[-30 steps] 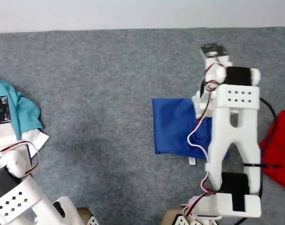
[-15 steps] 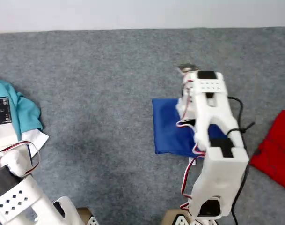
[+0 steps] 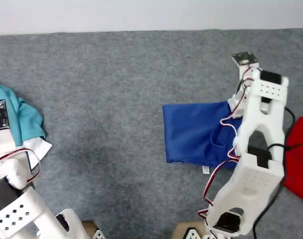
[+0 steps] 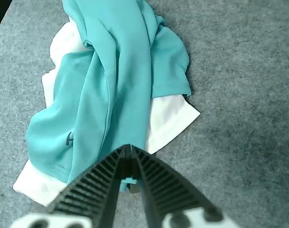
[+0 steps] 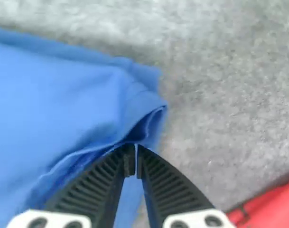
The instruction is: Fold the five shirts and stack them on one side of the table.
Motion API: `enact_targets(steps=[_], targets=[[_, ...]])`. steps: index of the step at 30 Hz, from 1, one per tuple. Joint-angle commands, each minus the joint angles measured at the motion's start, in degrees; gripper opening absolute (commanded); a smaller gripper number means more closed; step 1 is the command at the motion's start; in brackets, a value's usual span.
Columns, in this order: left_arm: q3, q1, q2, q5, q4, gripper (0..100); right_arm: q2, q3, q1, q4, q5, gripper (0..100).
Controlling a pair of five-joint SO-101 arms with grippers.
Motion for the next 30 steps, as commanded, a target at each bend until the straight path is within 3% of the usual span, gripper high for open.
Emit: enact_targets(steps=[1, 5, 9, 15, 22, 30], targets=[[-1.71, 0.26, -0.44, 0.18, -0.97, 0, -4.35, -5.45, -3.91, 8.75, 0.44, 0.9], [-1.71, 0.0, -0.44, 0.0, -0.88, 0, -6.11, -5.45, -9.89, 14.2, 0.09, 0.9], [-1.71, 0.0, -0.44, 0.0, -0.88, 0, -6.2, -5.45, -14.9, 15.43, -5.89, 0.9], [-1.89, -0.09, -0.44, 0.0, -0.88, 0, -3.38, -2.99, -16.57, 14.81, -7.74, 0.9], [-1.98, -0.09, -0.53, 0.0, -0.88, 0, 2.07, 0.79, -5.23, 16.84, -6.86, 0.9], [-1.89, -0.09, -0.53, 0.0, -1.05, 0, -0.75, 1.23, 6.64, 20.26, -0.44, 0.9]])
